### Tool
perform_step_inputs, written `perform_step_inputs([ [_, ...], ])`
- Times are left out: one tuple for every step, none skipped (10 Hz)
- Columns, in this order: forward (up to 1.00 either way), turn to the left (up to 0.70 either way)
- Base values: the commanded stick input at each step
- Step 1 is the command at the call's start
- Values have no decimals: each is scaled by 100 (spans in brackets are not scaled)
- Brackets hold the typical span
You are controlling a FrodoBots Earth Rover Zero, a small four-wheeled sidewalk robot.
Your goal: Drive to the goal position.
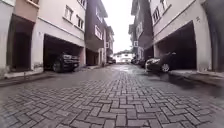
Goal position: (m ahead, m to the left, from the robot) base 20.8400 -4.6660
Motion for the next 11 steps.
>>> perform_step_inputs([
  [70, 0],
  [70, 0],
  [70, -22],
  [70, -32],
  [70, -35],
  [70, -35],
  [70, 0],
  [70, 0],
  [70, 0],
  [70, 0],
  [70, 0],
])
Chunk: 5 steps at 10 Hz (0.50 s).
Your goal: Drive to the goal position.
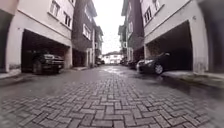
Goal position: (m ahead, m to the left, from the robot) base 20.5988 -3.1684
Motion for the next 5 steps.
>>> perform_step_inputs([
  [70, 0],
  [70, 0],
  [70, 0],
  [70, 0],
  [70, 0],
])
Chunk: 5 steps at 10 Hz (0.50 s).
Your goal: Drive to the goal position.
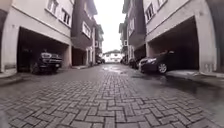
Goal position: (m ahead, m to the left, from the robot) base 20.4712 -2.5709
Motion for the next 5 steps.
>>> perform_step_inputs([
  [70, 0],
  [70, 0],
  [70, 0],
  [70, 0],
  [70, 0],
])
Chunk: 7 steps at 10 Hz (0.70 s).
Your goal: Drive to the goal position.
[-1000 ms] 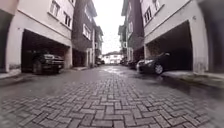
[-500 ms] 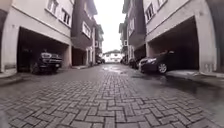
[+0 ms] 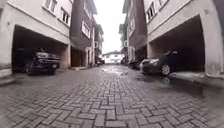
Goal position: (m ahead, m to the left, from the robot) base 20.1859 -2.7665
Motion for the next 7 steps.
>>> perform_step_inputs([
  [70, 0],
  [70, 0],
  [70, 0],
  [70, 0],
  [70, 0],
  [70, 0],
  [70, 0],
])
